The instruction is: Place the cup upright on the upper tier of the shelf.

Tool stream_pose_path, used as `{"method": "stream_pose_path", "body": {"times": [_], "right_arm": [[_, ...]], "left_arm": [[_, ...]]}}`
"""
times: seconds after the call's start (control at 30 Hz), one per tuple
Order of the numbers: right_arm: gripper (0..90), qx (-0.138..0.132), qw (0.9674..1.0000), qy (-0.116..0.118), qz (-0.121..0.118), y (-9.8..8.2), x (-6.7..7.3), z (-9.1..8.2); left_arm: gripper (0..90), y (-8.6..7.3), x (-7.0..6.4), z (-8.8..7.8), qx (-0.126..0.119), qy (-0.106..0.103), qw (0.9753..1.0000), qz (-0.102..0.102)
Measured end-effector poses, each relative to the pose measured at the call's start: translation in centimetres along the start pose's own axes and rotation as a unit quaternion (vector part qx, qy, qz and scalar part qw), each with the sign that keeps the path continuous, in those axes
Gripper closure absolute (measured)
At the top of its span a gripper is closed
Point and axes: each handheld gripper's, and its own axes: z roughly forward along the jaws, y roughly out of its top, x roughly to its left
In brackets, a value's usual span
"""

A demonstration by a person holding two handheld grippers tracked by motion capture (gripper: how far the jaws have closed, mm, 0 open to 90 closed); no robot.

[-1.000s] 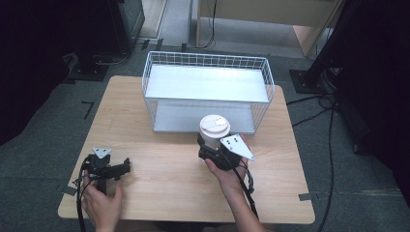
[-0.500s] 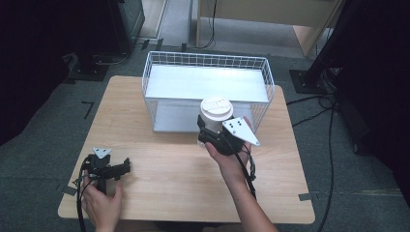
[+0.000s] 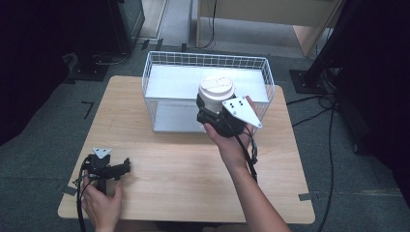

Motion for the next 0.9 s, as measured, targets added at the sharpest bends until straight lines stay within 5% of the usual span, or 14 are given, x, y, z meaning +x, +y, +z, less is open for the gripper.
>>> {"method": "stream_pose_path", "body": {"times": [0.33, 0.53, 0.9], "right_arm": [[15.8, -0.016, 0.9996, -0.007, -0.021, 2.9, 0.0, 2.0], [15.8, -0.02, 0.9992, -0.024, -0.027, 4.6, 0.0, 4.7], [15.7, -0.004, 0.9984, -0.053, -0.021, 4.8, -1.1, 9.1]], "left_arm": [[0.0, 0.0, 0.0, 0.0, -0.001, 0.0, 1.0, -0.001], [0.0, 0.0, 0.0, 0.0, 0.0, 0.0, 1.0, 0.0], [0.0, 0.0, 0.0, 0.0, 0.0, -0.001, 1.0, 0.0]]}}
